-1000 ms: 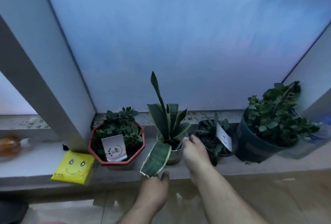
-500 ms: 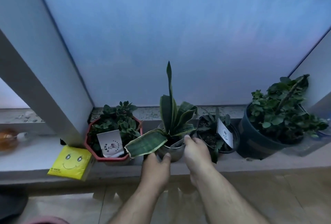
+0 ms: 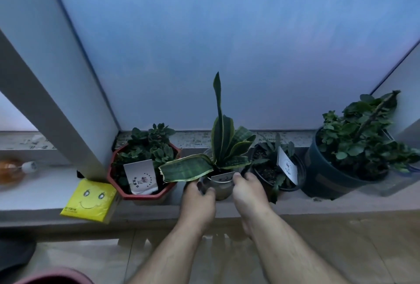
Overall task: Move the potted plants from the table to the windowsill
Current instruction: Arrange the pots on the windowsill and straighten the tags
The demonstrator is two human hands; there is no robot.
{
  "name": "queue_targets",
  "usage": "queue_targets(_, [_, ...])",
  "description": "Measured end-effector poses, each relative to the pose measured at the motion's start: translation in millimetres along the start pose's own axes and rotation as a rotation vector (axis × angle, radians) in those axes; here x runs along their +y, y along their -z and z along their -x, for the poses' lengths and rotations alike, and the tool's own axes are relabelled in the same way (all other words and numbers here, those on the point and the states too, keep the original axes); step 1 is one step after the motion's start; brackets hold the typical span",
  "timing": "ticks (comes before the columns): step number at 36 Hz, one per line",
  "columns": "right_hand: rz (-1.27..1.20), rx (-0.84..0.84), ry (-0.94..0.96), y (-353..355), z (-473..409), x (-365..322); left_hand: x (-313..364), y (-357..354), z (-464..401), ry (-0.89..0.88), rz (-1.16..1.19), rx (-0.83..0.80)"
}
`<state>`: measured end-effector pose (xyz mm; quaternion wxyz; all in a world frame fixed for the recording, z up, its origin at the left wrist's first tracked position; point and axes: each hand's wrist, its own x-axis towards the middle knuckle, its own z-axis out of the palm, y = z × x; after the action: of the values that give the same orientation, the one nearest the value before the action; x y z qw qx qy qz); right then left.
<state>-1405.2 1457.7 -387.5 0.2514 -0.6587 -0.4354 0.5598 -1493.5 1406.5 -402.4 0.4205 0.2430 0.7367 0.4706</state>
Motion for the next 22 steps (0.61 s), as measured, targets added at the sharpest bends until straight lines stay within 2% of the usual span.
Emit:
queue_targets(12, [0.017, -0.004, -0.007, -3.3, 1.9, 8.1, -4.3, -3.2, -2.1, -0.006, -0.012, -0.002])
queue_targets(18, [0.055, -0.019, -0.029, 5.7, 4.0, 10.0, -0.3, -15.5, 16.9, 0.072, 0.117, 0.098])
queue_targets(22, [-0.007, -0.078, -0.066, 15.1, 16.7, 14.5, 12.7, -16.6, 32.9, 0.099, 0.236, 0.176])
